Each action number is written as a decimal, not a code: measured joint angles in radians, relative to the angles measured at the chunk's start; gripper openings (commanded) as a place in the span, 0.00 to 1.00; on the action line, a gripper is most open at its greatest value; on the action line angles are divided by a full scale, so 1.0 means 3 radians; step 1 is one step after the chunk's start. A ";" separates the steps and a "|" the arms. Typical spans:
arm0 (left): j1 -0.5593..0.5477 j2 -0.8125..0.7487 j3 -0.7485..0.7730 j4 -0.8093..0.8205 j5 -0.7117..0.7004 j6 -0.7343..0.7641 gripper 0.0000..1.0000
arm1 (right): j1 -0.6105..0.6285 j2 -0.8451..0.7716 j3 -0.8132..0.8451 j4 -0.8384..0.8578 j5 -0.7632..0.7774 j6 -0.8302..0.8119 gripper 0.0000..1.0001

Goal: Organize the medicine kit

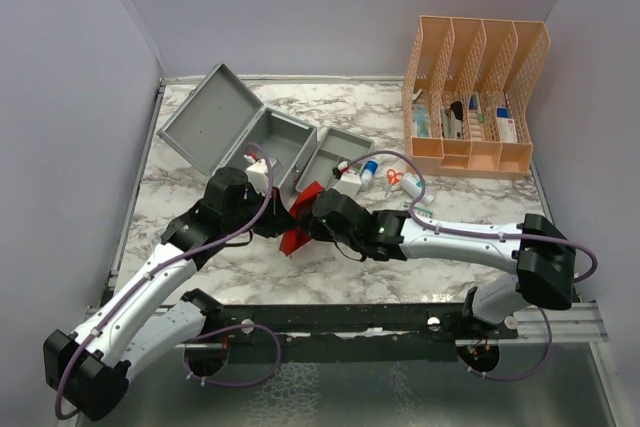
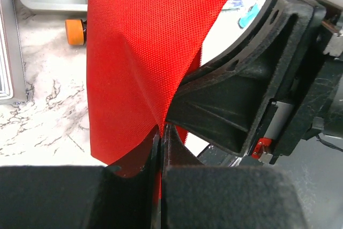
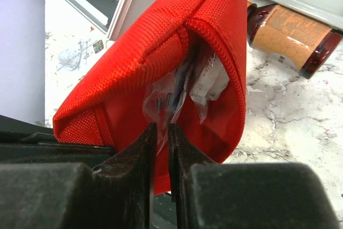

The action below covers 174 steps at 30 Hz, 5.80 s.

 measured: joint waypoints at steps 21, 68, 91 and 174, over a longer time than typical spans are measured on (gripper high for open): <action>0.0000 -0.0198 -0.0126 0.0013 0.0001 -0.0041 0.00 | -0.0191 -0.0356 -0.0291 0.0420 -0.0650 -0.0231 0.32; 0.0000 0.0360 -0.0331 0.0347 0.0446 -0.0459 0.00 | -0.2897 -0.0582 -0.1052 -0.0823 -0.0669 -0.1391 0.42; 0.0000 0.0367 -0.0332 0.0404 0.0393 -0.0210 0.00 | -0.2438 -0.0805 -0.1462 -0.0785 -0.1778 -0.0594 0.47; 0.0000 0.0312 -0.0383 0.0478 0.0262 -0.0214 0.00 | -0.1768 -0.0581 -0.1185 -0.0734 -0.1607 -0.1563 0.39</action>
